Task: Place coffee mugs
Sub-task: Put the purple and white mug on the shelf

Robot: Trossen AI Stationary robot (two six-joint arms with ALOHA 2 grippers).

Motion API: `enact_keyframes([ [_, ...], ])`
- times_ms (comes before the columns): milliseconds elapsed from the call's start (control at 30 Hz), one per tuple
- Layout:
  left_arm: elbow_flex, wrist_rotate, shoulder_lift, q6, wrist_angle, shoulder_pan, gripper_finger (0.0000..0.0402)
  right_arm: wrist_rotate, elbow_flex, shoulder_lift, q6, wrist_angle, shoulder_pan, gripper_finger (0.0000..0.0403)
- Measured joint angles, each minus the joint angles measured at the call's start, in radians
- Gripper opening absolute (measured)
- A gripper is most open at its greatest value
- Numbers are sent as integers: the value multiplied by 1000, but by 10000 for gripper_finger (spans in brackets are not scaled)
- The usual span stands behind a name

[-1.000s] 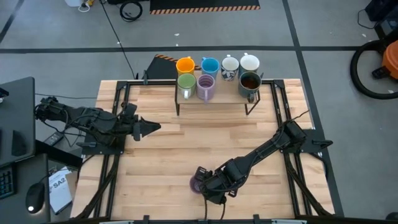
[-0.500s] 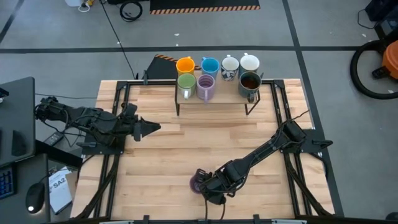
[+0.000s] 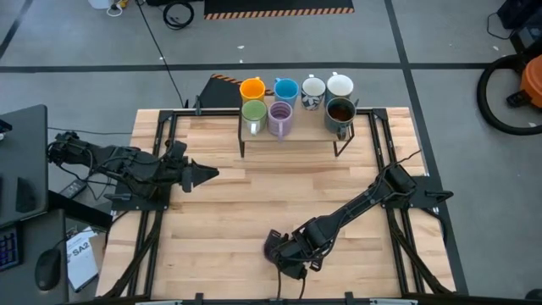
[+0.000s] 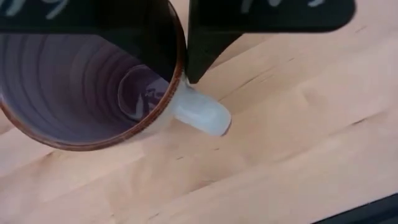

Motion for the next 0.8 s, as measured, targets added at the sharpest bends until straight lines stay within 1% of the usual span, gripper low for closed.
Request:
enact_keyframes([
  [100, 0, 0, 0, 0, 0, 0, 142, 0, 0, 1, 2, -3, -5, 22],
  [233, 0, 0, 0, 0, 0, 0, 142, -1, 5, 1, 52, -21, -13, 23],
  [400, 0, 0, 0, 6, 0, 0, 142, -1, 49, 2, 129, -107, -36, 31],
  [600, 0, 0, 0, 7, 0, 0, 142, -92, 132, 2, 227, -276, -98, 23],
  [800, 0, 0, 0, 9, 0, 0, 142, -106, 224, 1, 357, -445, -183, 31],
])
